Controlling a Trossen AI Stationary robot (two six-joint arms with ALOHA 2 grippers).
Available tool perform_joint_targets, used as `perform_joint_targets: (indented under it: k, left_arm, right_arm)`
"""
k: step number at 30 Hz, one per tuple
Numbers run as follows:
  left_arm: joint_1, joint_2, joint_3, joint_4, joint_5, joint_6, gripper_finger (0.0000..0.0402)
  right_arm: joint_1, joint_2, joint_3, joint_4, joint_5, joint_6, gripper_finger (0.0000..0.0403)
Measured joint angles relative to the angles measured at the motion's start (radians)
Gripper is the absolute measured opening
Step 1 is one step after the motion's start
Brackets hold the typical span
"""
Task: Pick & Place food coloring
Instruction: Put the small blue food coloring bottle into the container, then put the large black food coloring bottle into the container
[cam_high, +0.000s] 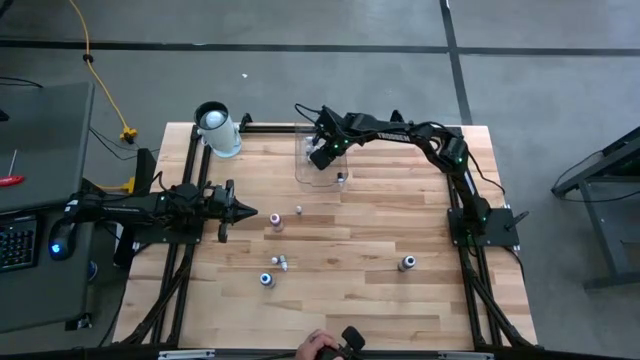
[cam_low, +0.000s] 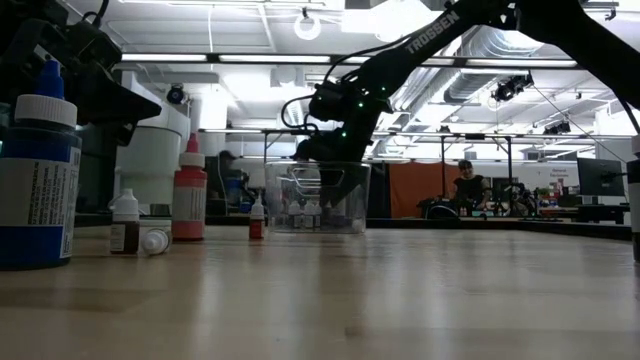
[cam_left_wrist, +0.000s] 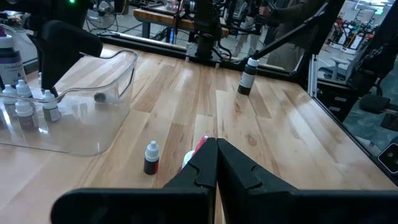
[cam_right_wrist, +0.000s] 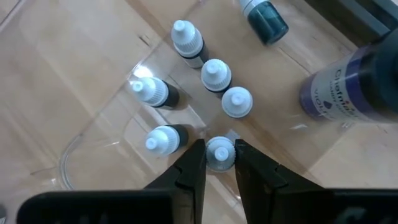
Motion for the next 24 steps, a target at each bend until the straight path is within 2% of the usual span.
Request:
perform_joint_targets:
  k: [7, 17, 24]
  left_arm:
    - [0.0, 0.0, 0.0, 0.0, 0.0, 0.0, 0.0001]
    - [0.0, 0.0, 0.0, 0.0, 0.0, 0.0, 0.0001]
    - [0.0, 0.0, 0.0, 0.0, 0.0, 0.0, 0.0001]
  right_arm:
    - [0.002, 0.0, 0.0, 0.001, -0.014, -0.004, 0.0074]
    - [0.005, -0.001, 0.0, 0.001, -0.013, -0.005, 0.0137]
    - [0.005, -0.009, 0.0, 0.001, -0.019, -0.004, 0.0155]
